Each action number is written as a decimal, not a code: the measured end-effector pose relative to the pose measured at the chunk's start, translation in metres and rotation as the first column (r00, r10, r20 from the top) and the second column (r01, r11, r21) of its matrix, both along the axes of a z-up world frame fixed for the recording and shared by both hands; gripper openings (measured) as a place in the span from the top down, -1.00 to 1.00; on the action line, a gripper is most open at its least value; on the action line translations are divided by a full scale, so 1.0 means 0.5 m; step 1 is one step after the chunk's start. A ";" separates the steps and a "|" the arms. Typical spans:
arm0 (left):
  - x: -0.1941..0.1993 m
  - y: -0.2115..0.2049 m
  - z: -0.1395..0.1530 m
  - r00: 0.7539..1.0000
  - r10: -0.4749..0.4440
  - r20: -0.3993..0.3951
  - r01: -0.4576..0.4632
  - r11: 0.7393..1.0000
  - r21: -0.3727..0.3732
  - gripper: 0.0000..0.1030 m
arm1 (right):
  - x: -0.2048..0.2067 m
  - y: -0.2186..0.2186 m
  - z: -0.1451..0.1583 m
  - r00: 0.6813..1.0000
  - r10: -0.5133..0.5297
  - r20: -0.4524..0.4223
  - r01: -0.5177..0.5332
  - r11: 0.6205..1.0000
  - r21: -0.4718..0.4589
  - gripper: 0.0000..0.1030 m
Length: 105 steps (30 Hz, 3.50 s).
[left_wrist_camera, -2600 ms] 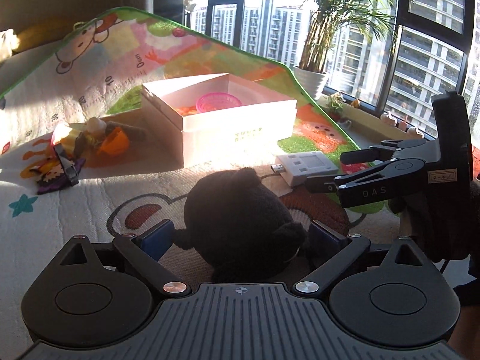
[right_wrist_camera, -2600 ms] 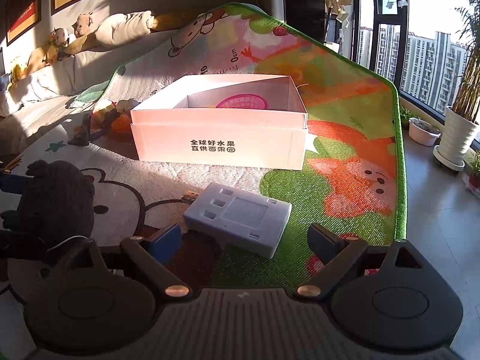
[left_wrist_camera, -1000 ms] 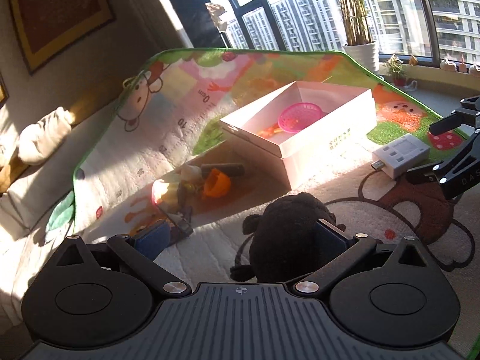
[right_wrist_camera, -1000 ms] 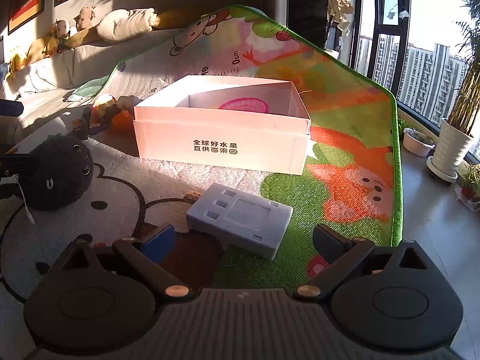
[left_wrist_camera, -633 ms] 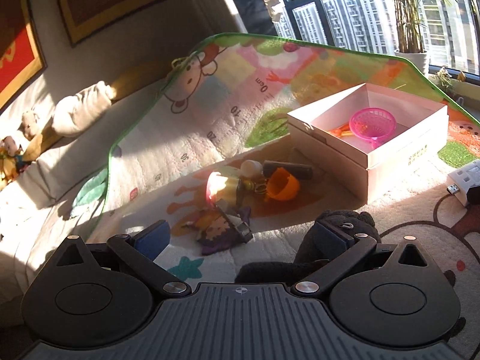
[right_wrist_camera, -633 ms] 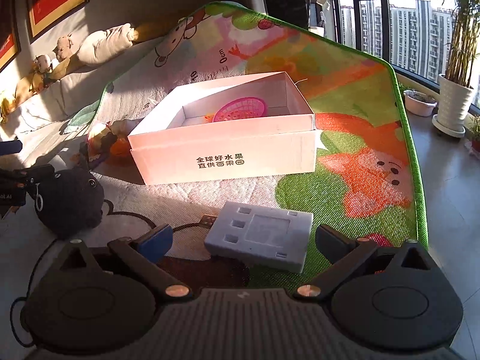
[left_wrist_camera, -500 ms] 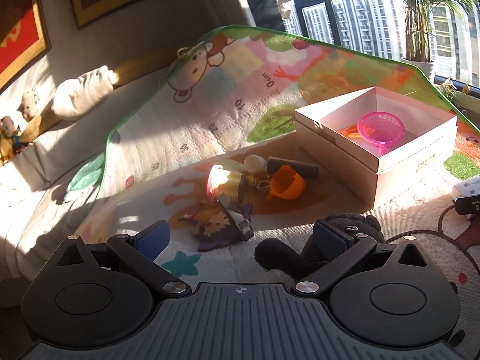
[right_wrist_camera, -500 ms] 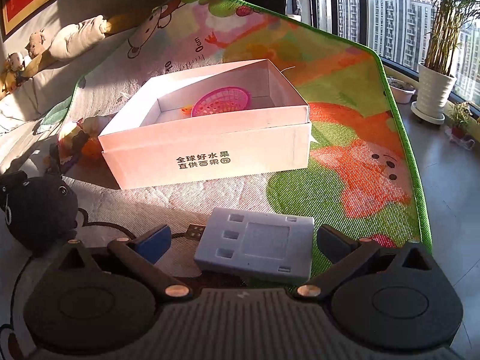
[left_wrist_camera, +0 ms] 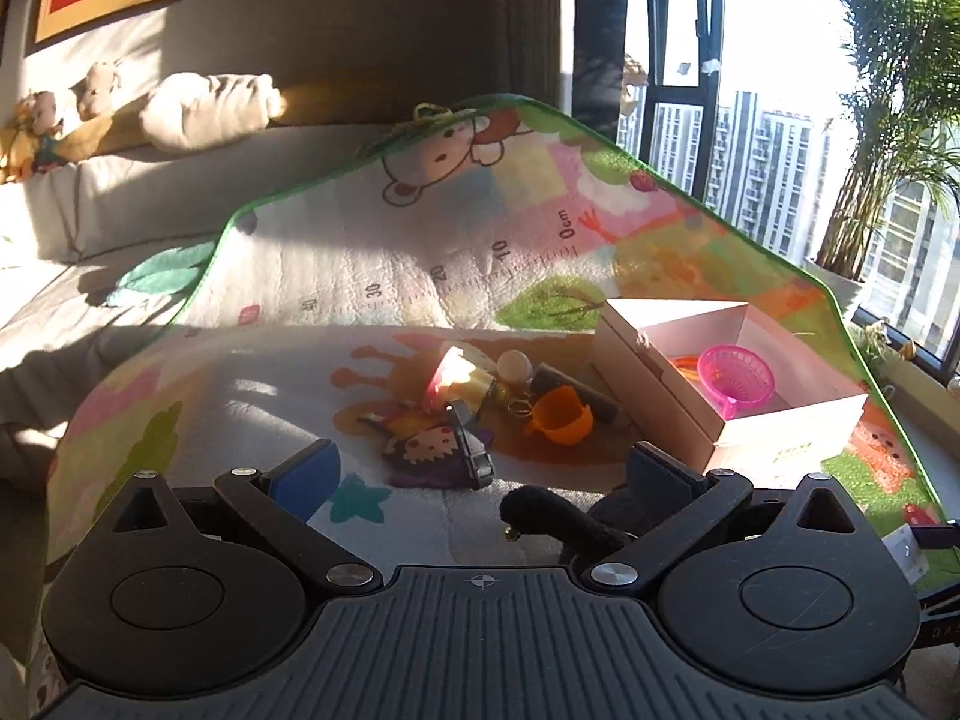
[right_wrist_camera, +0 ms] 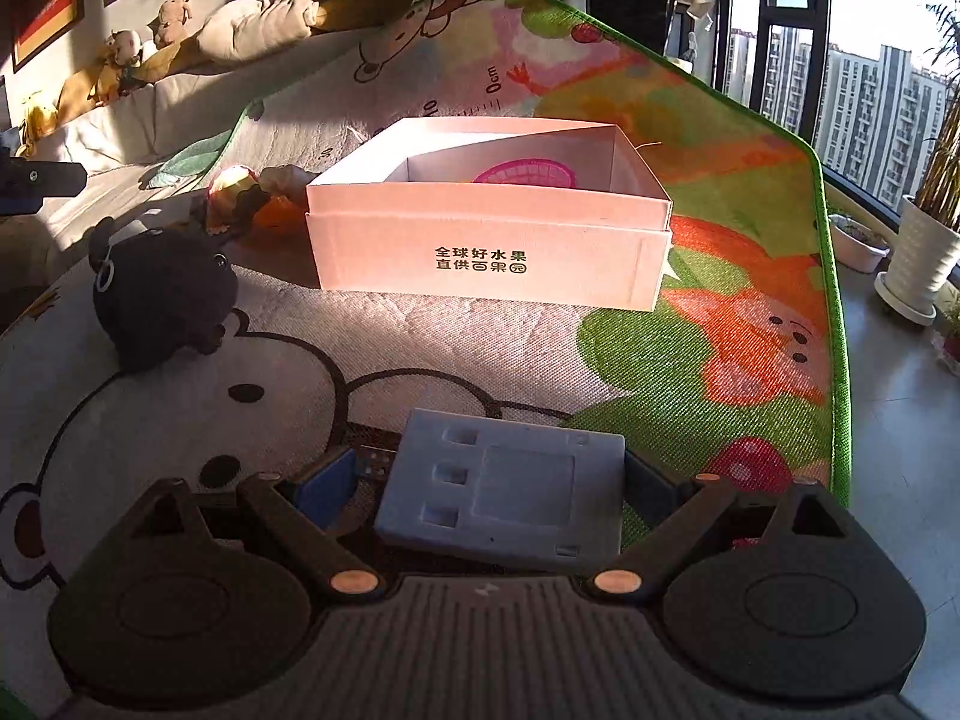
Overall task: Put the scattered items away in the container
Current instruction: 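Lift the black plush toy with the left tool while the right tool holds the white block, then drop the plush toy into the white box with the left tool while the right tool releases the block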
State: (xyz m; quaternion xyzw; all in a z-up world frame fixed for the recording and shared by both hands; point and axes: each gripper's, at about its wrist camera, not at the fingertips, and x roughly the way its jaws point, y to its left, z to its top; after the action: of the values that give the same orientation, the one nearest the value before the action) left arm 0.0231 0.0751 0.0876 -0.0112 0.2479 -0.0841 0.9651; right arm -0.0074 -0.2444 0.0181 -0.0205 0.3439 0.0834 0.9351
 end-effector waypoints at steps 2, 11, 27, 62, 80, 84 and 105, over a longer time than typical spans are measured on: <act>-0.030 -0.029 -0.007 0.999 -0.042 -0.004 0.042 0.999 0.004 -1.00 | -0.013 -0.002 0.002 1.000 0.005 0.013 -0.005 1.000 -0.004 -0.81; -0.005 -0.184 -0.130 0.986 -0.136 -0.093 0.152 0.969 0.192 -1.00 | -0.025 0.007 -0.006 0.999 0.009 0.041 -0.007 0.999 -0.034 -0.81; -0.004 -0.188 -0.141 0.983 -0.167 -0.078 0.178 0.972 0.155 -0.56 | -0.046 0.011 0.004 0.996 0.065 0.064 -0.063 0.997 -0.038 -0.81; -0.210 -0.272 0.026 0.904 -0.420 0.080 0.396 0.893 0.216 -0.57 | -0.166 -0.047 0.167 0.954 0.097 0.285 -0.102 0.995 0.003 -0.81; 0.167 -0.344 0.057 0.876 -0.429 0.221 0.398 0.901 0.170 -0.64 | 0.180 -0.133 0.360 0.952 -0.011 0.307 -0.079 0.957 0.279 -0.81; 0.254 -0.354 0.018 0.894 -0.416 0.166 0.397 0.908 0.134 -0.94 | 0.312 -0.119 0.347 0.969 -0.055 0.241 -0.022 0.951 0.307 -0.89; 0.134 -0.055 -0.143 0.980 -0.193 -0.043 0.192 0.981 -0.035 -1.00 | 0.422 0.124 0.209 0.980 0.192 0.059 -0.196 0.979 0.062 -0.44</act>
State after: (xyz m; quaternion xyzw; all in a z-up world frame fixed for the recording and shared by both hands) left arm 0.0900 0.0476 0.0162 -0.0041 0.2685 -0.1808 0.9462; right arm 0.2037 -0.1824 0.1224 -0.0244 0.3127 0.1853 0.9313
